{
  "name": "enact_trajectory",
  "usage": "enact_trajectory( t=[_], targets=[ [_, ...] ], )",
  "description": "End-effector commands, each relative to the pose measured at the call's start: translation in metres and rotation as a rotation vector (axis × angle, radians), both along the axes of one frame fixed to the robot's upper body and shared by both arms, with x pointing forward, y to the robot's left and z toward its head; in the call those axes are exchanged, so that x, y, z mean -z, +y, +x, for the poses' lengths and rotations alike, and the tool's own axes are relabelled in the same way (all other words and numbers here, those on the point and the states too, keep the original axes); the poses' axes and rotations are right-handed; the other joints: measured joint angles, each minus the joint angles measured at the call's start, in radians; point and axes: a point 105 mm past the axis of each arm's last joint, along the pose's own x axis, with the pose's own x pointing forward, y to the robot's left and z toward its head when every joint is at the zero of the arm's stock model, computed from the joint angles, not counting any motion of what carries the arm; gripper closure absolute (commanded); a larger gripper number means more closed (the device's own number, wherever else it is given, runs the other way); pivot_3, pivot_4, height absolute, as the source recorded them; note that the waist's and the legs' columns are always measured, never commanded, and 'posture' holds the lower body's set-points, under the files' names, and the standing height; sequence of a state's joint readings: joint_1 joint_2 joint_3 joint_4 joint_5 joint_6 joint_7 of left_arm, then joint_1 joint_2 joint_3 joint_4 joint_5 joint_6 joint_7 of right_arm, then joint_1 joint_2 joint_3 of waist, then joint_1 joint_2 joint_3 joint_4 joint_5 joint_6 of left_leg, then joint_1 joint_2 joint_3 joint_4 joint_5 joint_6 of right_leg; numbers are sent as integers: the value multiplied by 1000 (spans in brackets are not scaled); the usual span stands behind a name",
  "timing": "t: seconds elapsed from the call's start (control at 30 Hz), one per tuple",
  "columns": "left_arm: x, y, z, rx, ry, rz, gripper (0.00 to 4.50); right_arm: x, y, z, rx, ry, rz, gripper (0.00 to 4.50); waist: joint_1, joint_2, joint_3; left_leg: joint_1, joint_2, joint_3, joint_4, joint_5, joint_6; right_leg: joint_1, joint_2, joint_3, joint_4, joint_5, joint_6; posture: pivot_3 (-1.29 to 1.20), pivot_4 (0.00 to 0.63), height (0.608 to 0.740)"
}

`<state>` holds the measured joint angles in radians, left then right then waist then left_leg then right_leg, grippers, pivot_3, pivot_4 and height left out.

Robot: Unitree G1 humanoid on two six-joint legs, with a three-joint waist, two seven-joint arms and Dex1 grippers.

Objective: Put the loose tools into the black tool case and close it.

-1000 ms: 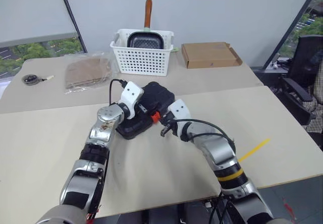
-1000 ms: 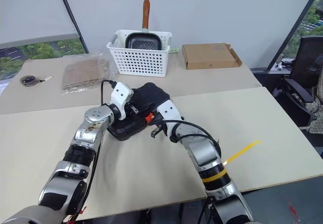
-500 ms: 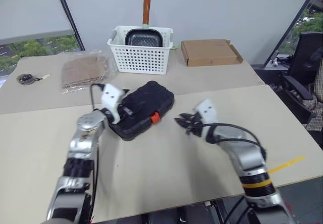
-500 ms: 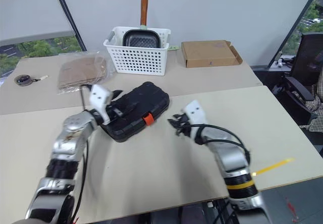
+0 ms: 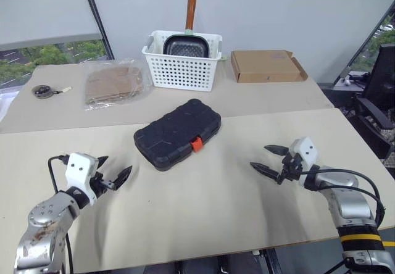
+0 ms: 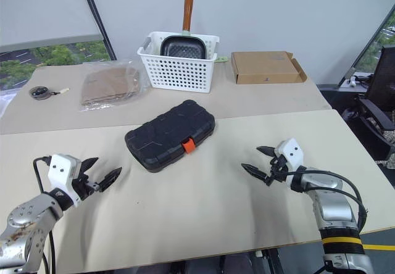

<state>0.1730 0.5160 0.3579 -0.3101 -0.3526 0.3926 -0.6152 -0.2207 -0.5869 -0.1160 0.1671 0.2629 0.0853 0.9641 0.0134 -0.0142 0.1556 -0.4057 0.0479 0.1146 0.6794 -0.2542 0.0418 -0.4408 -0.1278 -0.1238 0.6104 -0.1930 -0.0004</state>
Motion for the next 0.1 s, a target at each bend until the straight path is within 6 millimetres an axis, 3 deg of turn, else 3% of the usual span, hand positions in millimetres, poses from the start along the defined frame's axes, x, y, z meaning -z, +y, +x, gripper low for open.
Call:
enact_trajectory(
  t=[0.03, 0.1],
  targets=[
    [-11, -2, -2, 6, -60, 4, 0, -13, -8, -2, 13, -75, 14, 79, 2, 1, 0, 0, 0, 0, 0, 0, 0, 0, 0, 0, 0, -1, -1, 0, 150, 700],
    [-9, -3, -3, 14, -58, -9, 0, -11, -9, -3, 23, -78, 13, 79, 2, 1, 0, 0, 0, 0, 0, 0, -1, 0, 0, 0, 0, -1, -1, 0, 150, 700]
  ],
)
